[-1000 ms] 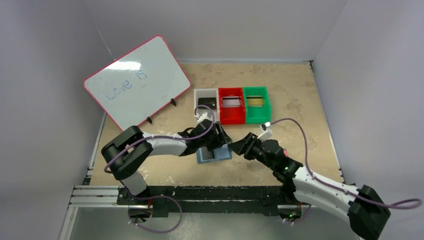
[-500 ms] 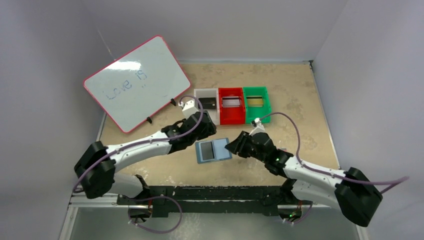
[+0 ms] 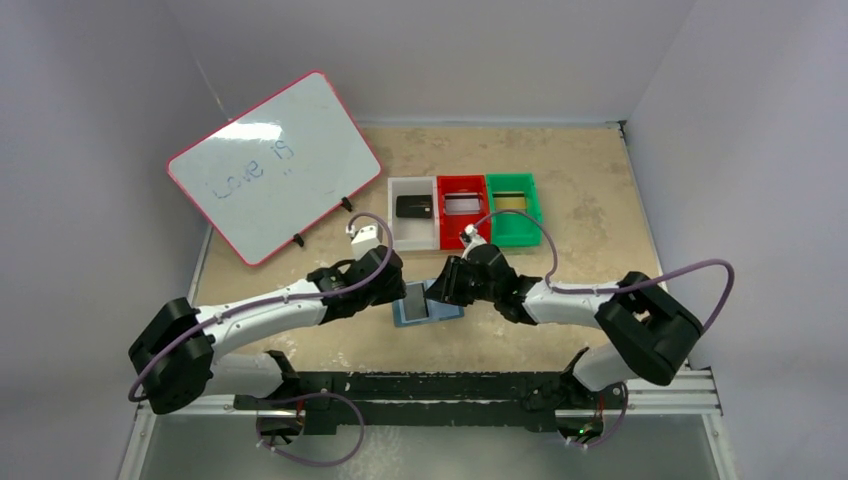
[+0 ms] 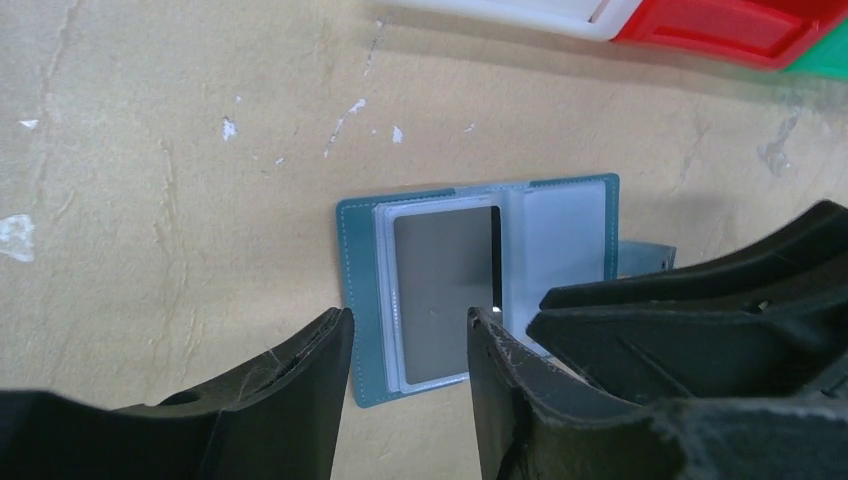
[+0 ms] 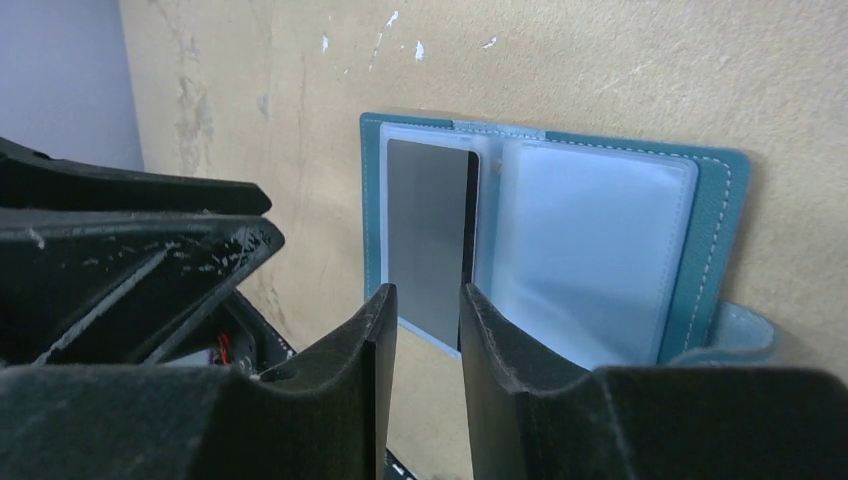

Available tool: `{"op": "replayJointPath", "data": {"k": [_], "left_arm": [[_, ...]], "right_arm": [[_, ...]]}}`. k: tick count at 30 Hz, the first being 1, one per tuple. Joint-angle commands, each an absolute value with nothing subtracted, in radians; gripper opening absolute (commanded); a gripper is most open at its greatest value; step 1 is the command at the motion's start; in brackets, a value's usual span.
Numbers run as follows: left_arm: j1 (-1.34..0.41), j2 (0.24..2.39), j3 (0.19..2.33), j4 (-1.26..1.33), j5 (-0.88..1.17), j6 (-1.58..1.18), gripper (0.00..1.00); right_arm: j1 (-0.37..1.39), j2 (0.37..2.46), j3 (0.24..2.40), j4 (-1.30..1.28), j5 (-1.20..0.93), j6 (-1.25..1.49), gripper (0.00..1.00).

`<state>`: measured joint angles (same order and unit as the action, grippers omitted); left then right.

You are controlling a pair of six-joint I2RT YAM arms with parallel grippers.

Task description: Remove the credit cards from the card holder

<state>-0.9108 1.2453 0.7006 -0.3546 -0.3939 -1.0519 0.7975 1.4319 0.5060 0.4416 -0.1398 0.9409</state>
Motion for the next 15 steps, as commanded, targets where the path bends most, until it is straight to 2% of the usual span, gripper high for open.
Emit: {"op": "replayJointPath", "data": {"k": [1, 6, 15], "left_arm": [[-0.911, 1.284, 0.742, -0.323, -0.333, -1.006, 0.44], [-0.913, 1.352, 0.75, -0.294, -0.287, -0.994, 0.38], [-0.914, 1.409, 0.745, -0.269, -0.235, -0.957, 0.36]], "right_arm": [[0.796, 1.477, 0.568, 0.48, -0.193, 0.917, 0.32], [0.795, 1.515, 0.575, 0.465, -0.192, 0.926, 0.31], [0.796, 1.582, 0.586, 0.471, -0.213, 0.926, 0.3]]}}
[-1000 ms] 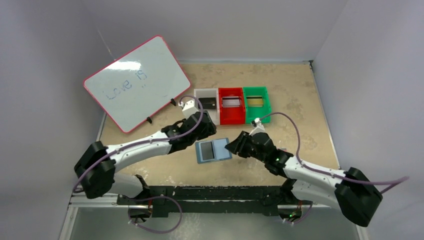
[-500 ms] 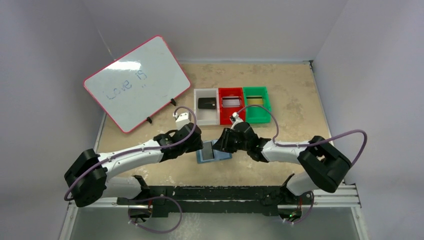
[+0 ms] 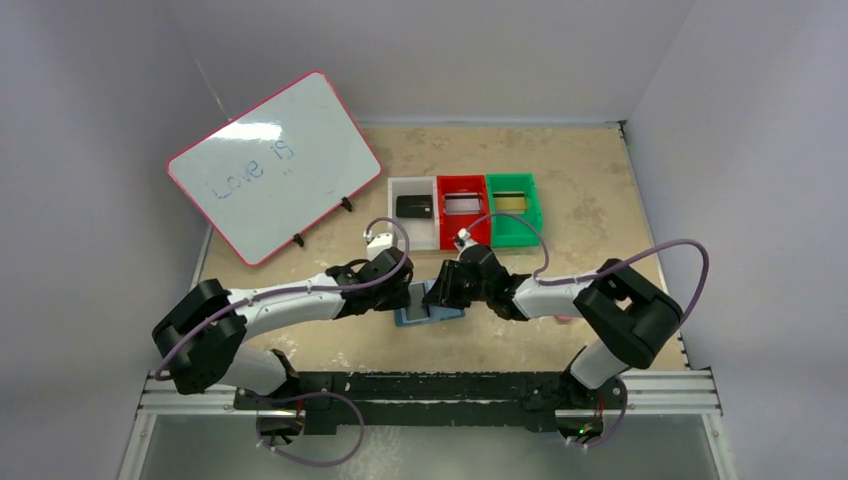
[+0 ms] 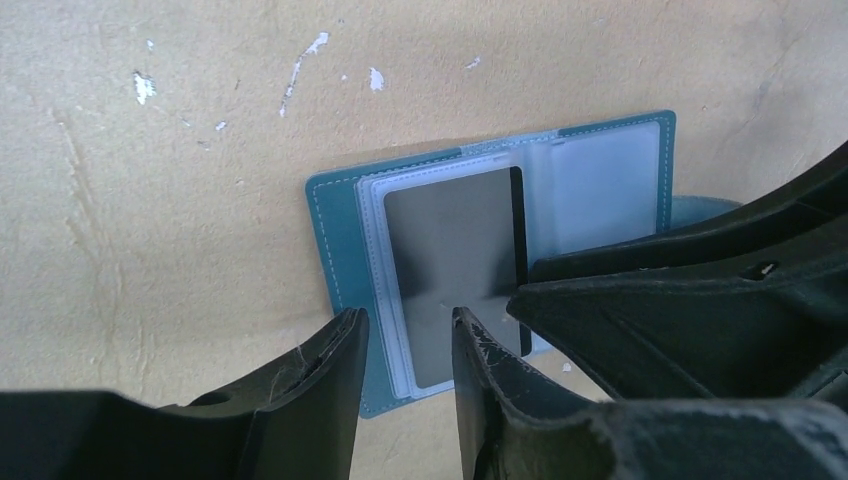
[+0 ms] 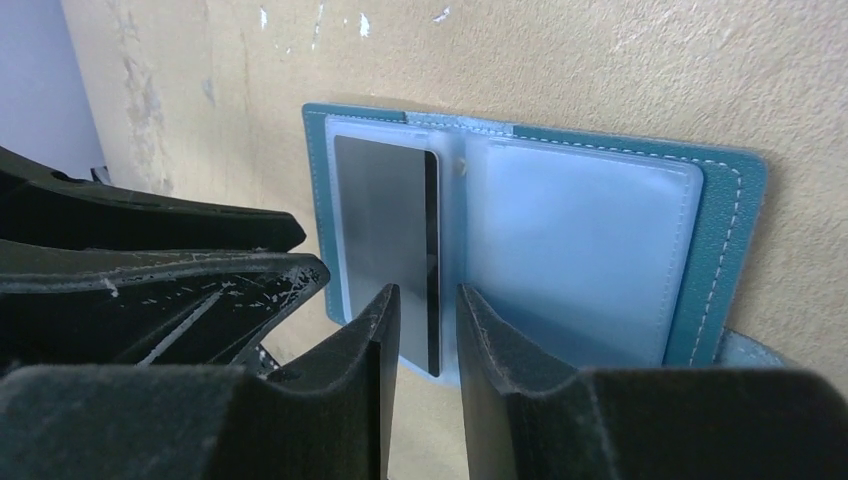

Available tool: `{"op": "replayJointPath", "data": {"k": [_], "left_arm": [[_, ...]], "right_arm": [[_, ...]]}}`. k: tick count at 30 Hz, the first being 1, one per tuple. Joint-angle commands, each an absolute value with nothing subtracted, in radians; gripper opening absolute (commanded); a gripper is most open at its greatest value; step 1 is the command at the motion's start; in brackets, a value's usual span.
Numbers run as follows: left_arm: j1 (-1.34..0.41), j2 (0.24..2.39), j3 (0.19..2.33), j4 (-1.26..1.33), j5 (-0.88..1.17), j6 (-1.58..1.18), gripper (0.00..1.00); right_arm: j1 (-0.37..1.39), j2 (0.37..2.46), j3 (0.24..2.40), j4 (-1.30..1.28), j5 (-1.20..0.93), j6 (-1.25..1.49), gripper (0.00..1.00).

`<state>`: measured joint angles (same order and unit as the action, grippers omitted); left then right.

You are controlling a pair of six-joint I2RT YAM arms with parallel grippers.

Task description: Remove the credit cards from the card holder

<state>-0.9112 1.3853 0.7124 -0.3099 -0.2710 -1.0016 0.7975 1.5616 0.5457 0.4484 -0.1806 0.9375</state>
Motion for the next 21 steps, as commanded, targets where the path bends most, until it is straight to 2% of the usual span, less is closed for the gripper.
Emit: {"op": "replayJointPath", "data": {"k": [1, 4, 10, 14, 19, 21], "left_arm": [[-0.914, 1.418, 0.746, -0.275, -0.235, -0.954, 0.35], [-0.917, 1.434, 0.741, -0.279, -0.233, -0.944, 0.31], [-0.925, 1.445, 0.725, -0.272, -0.236, -0.933, 0.2], [-0.93, 1.476, 0.728, -0.285, -0.239, -0.924, 0.08], [-0.945, 1.495, 0.729, -0.294, -0.257, -0.928, 0.04], [-0.947, 1.497, 0.724, -0.302, -0.282, -0.938, 0.03]], "right_arm": [[0.796, 1.589, 0.587, 0.47, -0.214, 0.924, 0.29], [0.795, 1.611, 0.586, 0.48, -0.216, 0.93, 0.26], [0.795, 1.629, 0.571, 0.535, -0.246, 0.946, 0.14], [0.796, 1.627, 0.562, 0.559, -0.254, 0.97, 0.17], [0.795, 1.623, 0.54, 0.62, -0.268, 1.0, 0.15], [0.795, 1.622, 0.533, 0.624, -0.258, 1.011, 0.04]]}}
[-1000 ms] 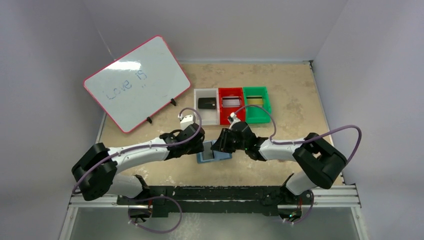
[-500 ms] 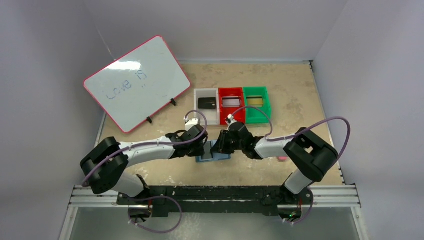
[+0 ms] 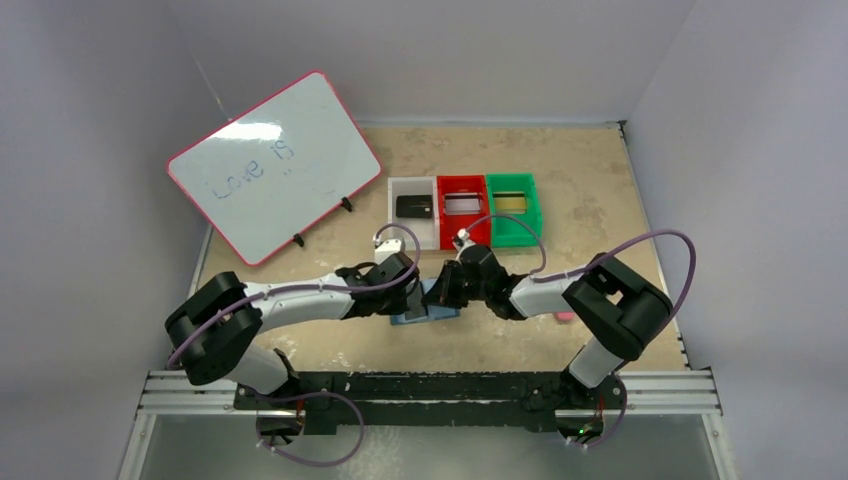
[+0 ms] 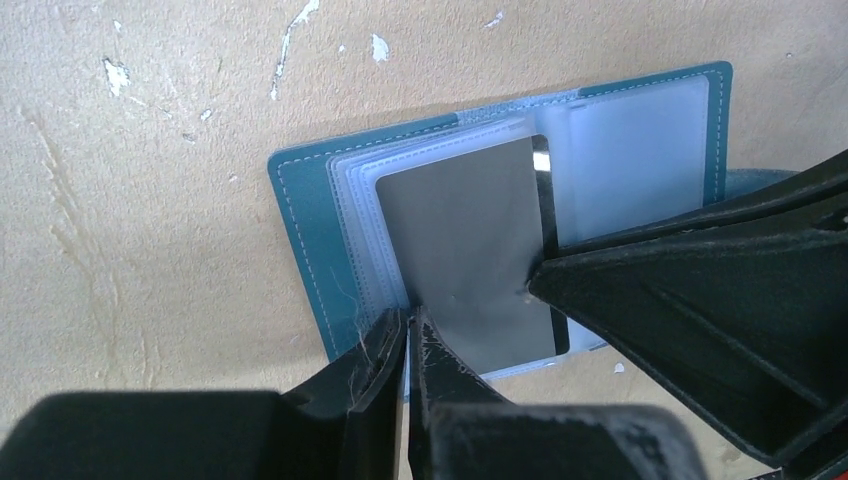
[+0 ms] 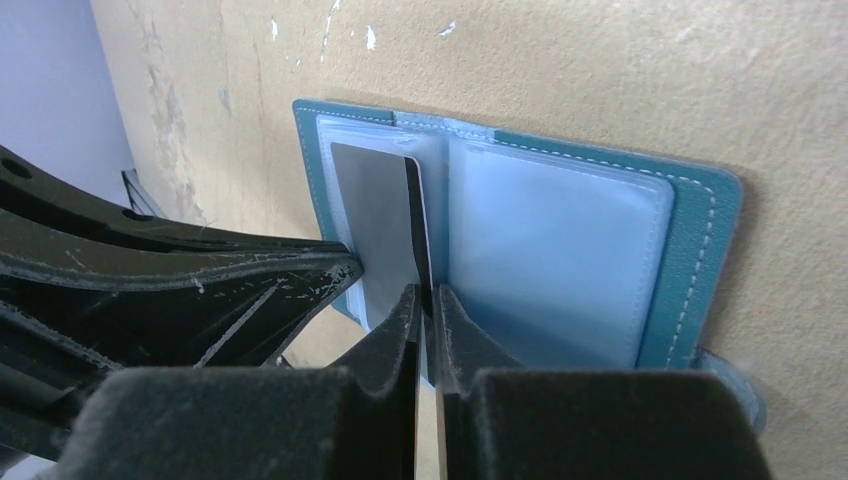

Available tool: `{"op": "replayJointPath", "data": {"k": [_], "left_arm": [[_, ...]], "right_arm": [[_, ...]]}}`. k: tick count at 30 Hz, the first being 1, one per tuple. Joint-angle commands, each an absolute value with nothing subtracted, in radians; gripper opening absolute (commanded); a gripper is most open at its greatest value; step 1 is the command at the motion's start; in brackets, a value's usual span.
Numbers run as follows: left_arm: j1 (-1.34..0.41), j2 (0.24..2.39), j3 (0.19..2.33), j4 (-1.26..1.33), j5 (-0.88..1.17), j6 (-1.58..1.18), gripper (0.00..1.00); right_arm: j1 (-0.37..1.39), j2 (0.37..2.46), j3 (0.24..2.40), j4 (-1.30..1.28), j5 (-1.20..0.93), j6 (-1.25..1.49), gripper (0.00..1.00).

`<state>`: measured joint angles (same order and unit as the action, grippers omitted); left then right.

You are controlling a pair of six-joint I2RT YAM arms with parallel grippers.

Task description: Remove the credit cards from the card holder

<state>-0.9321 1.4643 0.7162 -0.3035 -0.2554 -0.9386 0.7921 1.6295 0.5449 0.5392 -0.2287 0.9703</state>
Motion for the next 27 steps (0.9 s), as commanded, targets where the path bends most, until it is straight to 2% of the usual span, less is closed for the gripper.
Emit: {"op": "replayJointPath", "data": {"k": [1, 7, 21, 27], "left_arm": [[-0.947, 1.497, 0.723, -0.308, -0.294, -0.944, 0.03], [-0.947, 1.523, 0.72, -0.349, -0.354, -0.956, 0.02], [-0.947, 1.555, 0.729, -0.403, -0.443, -0.962, 0.0], [-0.947, 1.548, 0.726, -0.404, -0.45, -0.965, 0.0]], "right_arm": [[0.794, 1.619, 0.528, 0.624, -0.247, 1.016, 0.0], [0.781, 1.594, 0.496, 0.613, -0.223, 1.028, 0.0], [0.709, 1.584, 0.438, 0.679, -0.317, 1.007, 0.0], [0.706, 1.544, 0.44, 0.571, -0.226, 0.993, 0.0]]}}
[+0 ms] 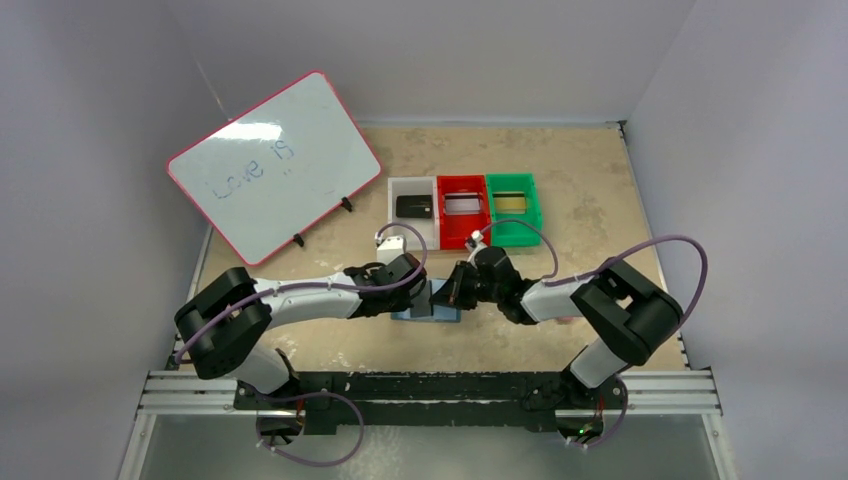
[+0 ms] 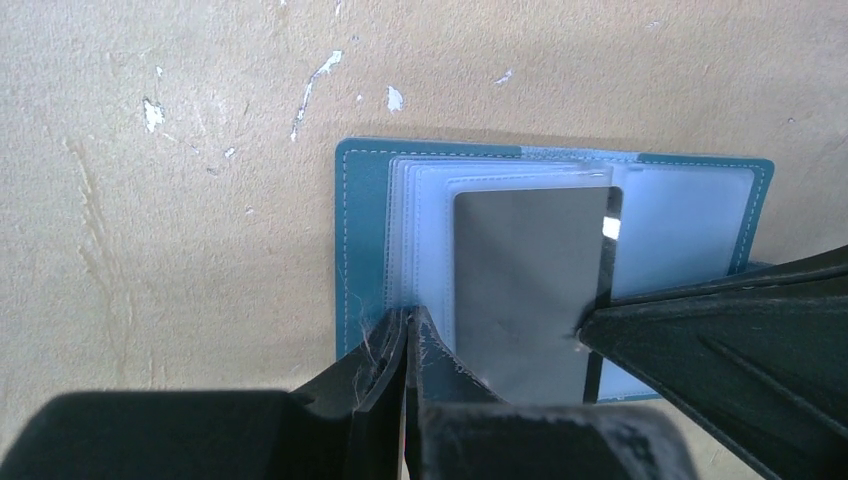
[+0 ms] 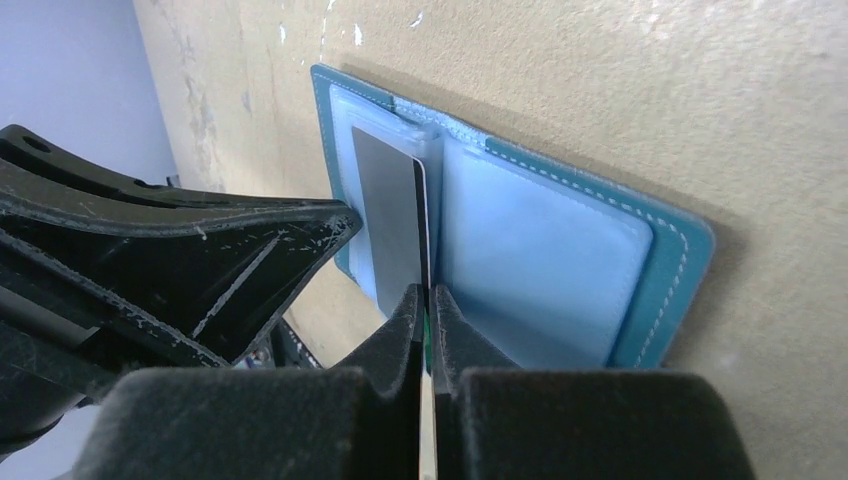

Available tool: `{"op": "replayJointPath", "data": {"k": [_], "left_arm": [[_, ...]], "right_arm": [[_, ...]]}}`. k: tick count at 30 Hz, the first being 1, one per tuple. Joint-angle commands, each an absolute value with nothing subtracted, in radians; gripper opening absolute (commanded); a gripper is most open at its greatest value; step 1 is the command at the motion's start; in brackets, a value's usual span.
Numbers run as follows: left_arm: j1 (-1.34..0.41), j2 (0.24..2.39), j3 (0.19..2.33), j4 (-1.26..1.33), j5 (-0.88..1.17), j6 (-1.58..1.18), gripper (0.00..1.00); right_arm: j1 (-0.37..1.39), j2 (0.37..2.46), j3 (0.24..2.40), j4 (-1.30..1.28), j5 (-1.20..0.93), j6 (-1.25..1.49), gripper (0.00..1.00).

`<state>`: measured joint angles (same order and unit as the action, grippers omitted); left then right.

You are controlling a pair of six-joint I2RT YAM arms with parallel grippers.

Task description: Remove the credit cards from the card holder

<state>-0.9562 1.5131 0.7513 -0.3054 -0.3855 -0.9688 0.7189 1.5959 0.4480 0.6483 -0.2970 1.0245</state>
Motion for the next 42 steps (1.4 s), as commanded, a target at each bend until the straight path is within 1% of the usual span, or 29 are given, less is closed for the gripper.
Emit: {"op": "replayJointPath", "data": {"k": [1, 7, 11, 16, 20, 24, 27, 38, 42], "left_arm": [[-0.947, 1.548, 0.725, -0.403, -0.448, -0.965, 0.0], [-0.948, 1.529, 0.719, -0.395, -0.45, -0.972, 0.0], [-0.948, 1.494, 0.717, -0.385, -0.453, -0.975, 0.02], [-0.948, 1.431, 0.736, -0.378, -0.462, -0.977, 0.09], [-0.947, 1.39, 0.768, -0.367, -0.46, -0.971, 0.13], [-0.948, 1.373, 0.789, -0.316, -0.416, -0.958, 0.2], [-0.948, 1.381, 0.788, -0.251, -0.366, -0.942, 0.21], [-0.947, 1.518, 0.806, -0.098, -0.223, -0.914, 0.17], [-0.947, 1.55, 0.803, -0.12, -0.248, -0.929, 0.15]], "right_arm": [[0.706, 1.536, 0.445, 0.547, -0.21, 0.989, 0.0], [0.706, 1.442, 0.434, 0.455, -0.116, 0.99, 0.0], [0.706, 1.415, 0.433, 0.438, -0.107, 0.986, 0.0], [0.706, 1.475, 0.449, 0.483, -0.177, 0.948, 0.0], [0.706, 1.528, 0.465, 0.534, -0.226, 0.925, 0.0], [0.706, 1.564, 0.473, 0.571, -0.249, 0.919, 0.0], [0.706, 1.578, 0.472, 0.575, -0.259, 0.92, 0.0], [0.706, 1.581, 0.458, 0.577, -0.259, 0.926, 0.0], [0.706, 1.58, 0.457, 0.575, -0.261, 0.926, 0.0]]}}
